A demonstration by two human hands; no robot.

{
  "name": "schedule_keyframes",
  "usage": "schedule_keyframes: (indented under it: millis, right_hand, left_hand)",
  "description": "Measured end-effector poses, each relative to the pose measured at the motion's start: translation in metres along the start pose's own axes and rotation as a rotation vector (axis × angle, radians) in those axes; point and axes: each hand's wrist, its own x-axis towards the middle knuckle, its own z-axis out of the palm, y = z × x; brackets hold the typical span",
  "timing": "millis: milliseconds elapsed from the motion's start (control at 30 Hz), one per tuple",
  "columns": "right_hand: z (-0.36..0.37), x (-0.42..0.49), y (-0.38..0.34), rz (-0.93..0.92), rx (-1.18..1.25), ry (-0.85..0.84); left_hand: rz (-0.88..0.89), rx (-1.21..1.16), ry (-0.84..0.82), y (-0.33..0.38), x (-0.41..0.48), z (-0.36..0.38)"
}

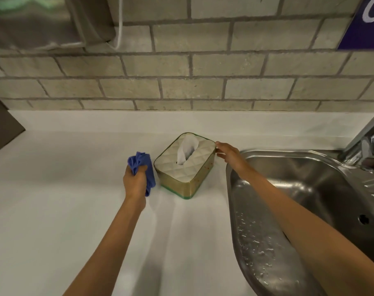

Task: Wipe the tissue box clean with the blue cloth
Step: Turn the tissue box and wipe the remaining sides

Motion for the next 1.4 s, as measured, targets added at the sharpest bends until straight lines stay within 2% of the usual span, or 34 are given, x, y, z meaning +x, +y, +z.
schedule_keyframes:
  millis: [167, 300, 400, 533, 800, 900, 1167, 1400]
  right_hand:
    - [-0.006, -0.014, 0.017, 0.053, 0.042, 0.000]
    - [0.003, -0.015, 0.000, 0.049, 0.057, -0.006]
    - [0.011, -0.014, -0.014, 0.054, 0.028, -0.061]
    - [0.012, -0.014, -0.016, 0.018, 0.023, -0.046]
    - [0.001, -0.044, 0.011, -0.099, 0.054, 0.000]
    - [0.003, -0.066, 0.022, -0.069, 0.114, 0.070]
    - [0.011, -0.106, 0.037, -0.100, 0.108, 0.063]
    - [0.005, -0.085, 0.040, -0.057, -0.043, -0.126]
  left_hand:
    - [-0.095, -0.054, 0.035, -0.025, -0.035, 0.002]
    - [-0.135, -0.095, 0.044, -0.032, -0.048, 0.018]
    - [-0.133, -0.114, 0.058, -0.031, -0.051, 0.029]
    - [-0.104, -0.058, 0.052, -0.029, -0.046, 0.035]
    - [-0.076, 0.033, -0.058, -0.015, -0.016, 0.029]
    - [-0.077, 0.085, -0.120, -0.010, -0.005, 0.022]
    - [-0.096, 0.098, -0.238, -0.003, 0.009, 0.003]
    - [-0.038, 0.188, -0.325, -0.018, -0.001, -0.017]
